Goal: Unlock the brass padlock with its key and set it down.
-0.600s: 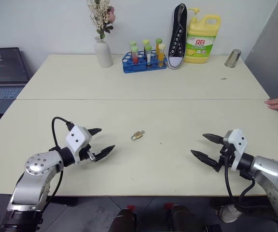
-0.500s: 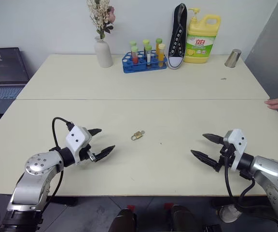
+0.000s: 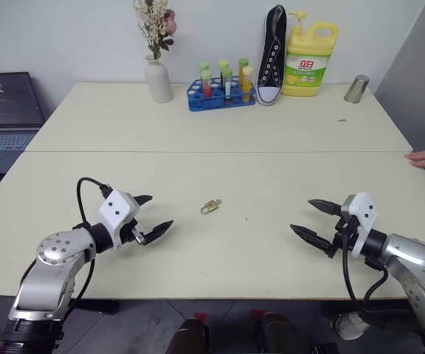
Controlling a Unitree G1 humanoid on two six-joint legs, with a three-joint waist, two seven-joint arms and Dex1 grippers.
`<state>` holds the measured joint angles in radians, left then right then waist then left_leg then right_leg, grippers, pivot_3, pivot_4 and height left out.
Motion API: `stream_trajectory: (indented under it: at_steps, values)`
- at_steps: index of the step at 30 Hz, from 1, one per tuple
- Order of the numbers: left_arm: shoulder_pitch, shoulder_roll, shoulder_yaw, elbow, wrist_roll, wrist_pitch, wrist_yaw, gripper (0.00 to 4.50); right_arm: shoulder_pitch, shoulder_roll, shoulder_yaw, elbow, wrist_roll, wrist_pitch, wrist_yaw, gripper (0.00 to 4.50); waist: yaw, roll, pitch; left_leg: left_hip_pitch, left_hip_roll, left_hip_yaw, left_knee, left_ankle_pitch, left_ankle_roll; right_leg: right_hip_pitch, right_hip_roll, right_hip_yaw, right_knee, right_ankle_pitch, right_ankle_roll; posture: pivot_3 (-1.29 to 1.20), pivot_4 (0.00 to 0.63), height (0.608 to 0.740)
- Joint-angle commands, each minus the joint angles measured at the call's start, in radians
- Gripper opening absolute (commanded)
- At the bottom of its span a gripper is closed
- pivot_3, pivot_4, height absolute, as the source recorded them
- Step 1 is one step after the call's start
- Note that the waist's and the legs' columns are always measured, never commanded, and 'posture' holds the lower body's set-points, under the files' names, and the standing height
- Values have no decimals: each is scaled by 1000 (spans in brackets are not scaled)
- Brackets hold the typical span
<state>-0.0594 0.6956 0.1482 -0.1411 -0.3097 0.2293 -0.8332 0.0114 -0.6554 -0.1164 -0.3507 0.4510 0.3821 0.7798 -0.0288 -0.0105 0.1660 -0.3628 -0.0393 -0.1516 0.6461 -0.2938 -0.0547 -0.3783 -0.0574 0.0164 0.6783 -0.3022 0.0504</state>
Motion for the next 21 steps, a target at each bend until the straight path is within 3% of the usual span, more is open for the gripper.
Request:
stream_trajectory:
  at_steps: [1,10,21]
  values:
    - [-27,3,24,-21,-52,13,-30,4500,-27,16,-19,-6,-22,-27,-38,4449,0,0,0,0,0,0,0,0,0,0,0,0,0,0,0,0,150,740]
    - [-126,-43,-124,-51,-5,78,-14,4500,21,-10,-27,-130,56,64,-13,4449,4,0,0,-1,-1,0,0,0,0,0,0,0,0,0,0,0,150,740]
    - [-299,-141,-314,182,149,52,-5,4500,11,-45,9,-294,69,246,-93,4449,-2,0,0,0,0,3,0,0,0,-1,1,0,0,0,0,0,150,740]
